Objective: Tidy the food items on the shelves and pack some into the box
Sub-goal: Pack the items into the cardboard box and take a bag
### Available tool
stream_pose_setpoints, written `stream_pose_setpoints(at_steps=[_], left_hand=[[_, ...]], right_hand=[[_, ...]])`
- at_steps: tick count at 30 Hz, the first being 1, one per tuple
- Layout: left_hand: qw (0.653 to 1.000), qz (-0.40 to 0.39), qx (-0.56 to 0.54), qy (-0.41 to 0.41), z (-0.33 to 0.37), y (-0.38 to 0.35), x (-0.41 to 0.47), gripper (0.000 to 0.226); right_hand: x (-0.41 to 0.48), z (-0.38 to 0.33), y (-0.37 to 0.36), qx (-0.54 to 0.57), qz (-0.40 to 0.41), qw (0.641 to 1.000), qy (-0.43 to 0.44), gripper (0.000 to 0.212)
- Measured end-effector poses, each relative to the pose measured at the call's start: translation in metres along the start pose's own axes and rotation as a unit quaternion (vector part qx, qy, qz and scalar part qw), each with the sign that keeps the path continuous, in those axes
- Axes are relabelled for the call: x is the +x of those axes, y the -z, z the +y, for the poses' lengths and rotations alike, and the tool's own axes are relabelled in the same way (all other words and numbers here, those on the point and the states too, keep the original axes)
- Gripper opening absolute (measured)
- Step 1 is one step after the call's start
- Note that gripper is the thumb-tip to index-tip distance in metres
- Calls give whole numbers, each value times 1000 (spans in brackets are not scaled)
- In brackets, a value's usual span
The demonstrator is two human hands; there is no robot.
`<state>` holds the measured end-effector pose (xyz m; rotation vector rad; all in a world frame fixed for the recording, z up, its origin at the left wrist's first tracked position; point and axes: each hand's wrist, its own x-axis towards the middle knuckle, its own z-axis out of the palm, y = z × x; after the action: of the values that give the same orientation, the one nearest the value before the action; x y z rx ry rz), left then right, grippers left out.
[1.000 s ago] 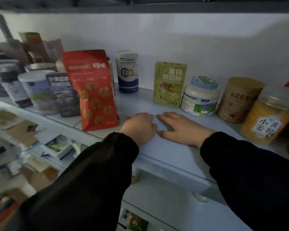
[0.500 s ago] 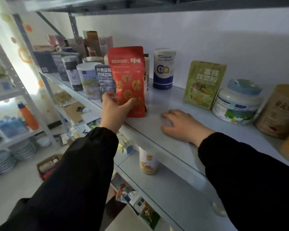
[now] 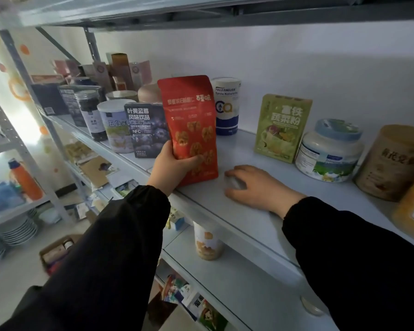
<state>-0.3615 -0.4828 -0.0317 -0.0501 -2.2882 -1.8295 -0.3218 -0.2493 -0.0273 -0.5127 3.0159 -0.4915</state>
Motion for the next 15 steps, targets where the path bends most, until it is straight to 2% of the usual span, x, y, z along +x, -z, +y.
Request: stream_pose_setpoints(at_steps=[2, 3, 5, 6, 9, 11, 12, 15], left_hand=[[999, -34, -39, -8, 1, -8, -4, 59], [996, -54, -66, -7, 3, -13, -6, 57], [989, -92, -118, -9, 9, -28, -11, 60], [983, -112, -144, -14, 12, -37, -14, 63], [963, -179, -198, -28, 18, -60, -21, 71], [955, -195, -225, -18, 16, -71, -23, 66], [951, -199, -238, -8, 14, -75, -24, 66], [954, -209, -216, -7, 7, -79, -27, 67]], right_hand=[[3, 4, -3, 144, 45, 988, -13, 70], [3, 6, -2, 253, 71, 965, -14, 76], [4, 13, -3, 442, 109, 890, -3, 90], [5, 16, -4, 498, 119, 859, 7, 88], [0, 14, -1, 554, 165, 815, 43, 49], [-5, 16, 0, 587, 176, 790, 38, 37], [-7, 18, 0, 590, 175, 787, 33, 35], [-12, 23, 2, 561, 167, 810, 19, 29]])
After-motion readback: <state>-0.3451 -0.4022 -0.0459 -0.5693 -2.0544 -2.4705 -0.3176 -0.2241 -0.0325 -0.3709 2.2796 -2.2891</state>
